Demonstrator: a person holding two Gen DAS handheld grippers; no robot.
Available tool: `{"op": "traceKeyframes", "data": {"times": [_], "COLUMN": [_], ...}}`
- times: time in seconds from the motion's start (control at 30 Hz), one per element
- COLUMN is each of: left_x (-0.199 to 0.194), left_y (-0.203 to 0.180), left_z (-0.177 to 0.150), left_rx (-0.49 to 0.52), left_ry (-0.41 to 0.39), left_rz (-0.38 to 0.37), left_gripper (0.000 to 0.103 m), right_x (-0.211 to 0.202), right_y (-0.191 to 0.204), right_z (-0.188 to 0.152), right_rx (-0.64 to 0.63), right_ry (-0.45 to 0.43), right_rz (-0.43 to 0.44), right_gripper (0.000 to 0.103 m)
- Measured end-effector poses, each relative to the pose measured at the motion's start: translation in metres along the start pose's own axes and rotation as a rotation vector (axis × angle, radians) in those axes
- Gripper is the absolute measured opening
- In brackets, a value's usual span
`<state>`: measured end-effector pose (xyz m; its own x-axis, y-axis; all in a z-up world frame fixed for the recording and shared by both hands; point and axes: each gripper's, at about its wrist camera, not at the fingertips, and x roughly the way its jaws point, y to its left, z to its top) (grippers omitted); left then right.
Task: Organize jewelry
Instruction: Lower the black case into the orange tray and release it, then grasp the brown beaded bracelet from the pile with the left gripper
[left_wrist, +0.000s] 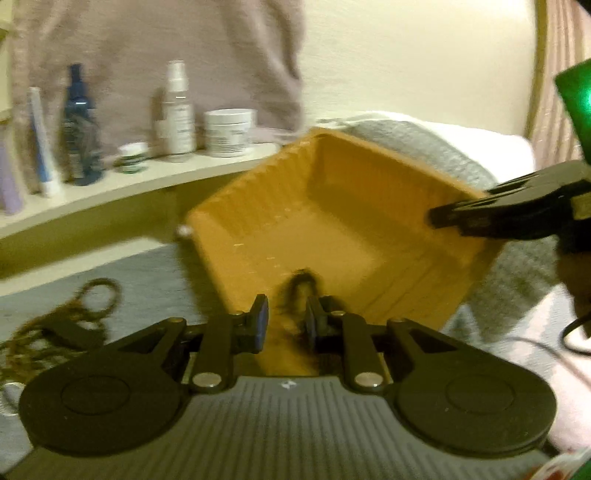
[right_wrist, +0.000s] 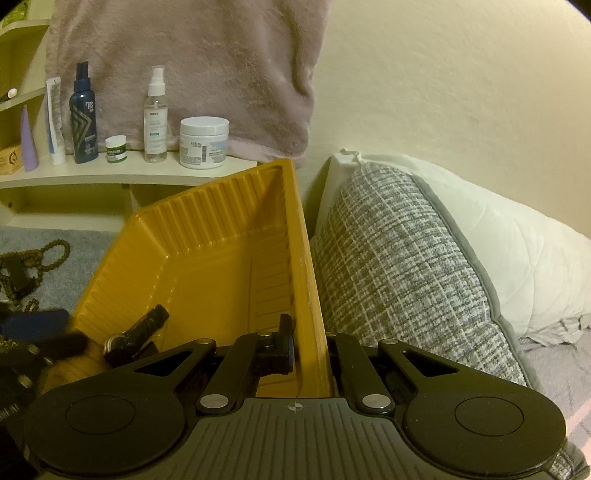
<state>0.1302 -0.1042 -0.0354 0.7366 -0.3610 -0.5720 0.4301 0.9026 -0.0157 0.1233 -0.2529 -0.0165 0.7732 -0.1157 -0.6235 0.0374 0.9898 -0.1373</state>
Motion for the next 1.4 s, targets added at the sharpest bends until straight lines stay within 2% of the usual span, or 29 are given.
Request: {"op": "traceKeyframes", "data": {"times": [0.17,0.43,0.73,1.13,1.3,1.4], "left_x": [-0.007,-0.020,-0.016,0.003,0.002,0.002], "left_y": [0.031,0.060,0.067,0.068,0.064,0.065], "left_z": [-0.014,-0.047,-0.061,-0.061,-0.061,-0.062], "left_rx": [-0.060,-0.099,-0.106,-0.066,-0.037,-0.042], "left_ry": [0.027,0.081,0.120,0.147,0.165,0.166], "left_rz": [0.099,0.197,0.208,0.215,0.215,0.211], "left_gripper": [0.019,0.019,0.018,0.014,0.005,0.005], "right_x": [0.000,0.001,0.002,0.003,0.004,0.004], "right_y": [0.000,0.000,-0.001,-0.002,-0.002,-0.002], "right_z": [0.000,-0.001,-0.001,-0.002,-0.002,-0.002], "right_rx": [-0.002,-0.004,-0.006,-0.006,-0.006,-0.005], "right_ry": [0.002,0.005,0.008,0.010,0.010,0.011], "right_rz": [-0.003,-0.005,-0.004,-0.004,-0.003,-0.004], "right_gripper": [0.004,0.004,0.004,0.004,0.004,0.004]}}
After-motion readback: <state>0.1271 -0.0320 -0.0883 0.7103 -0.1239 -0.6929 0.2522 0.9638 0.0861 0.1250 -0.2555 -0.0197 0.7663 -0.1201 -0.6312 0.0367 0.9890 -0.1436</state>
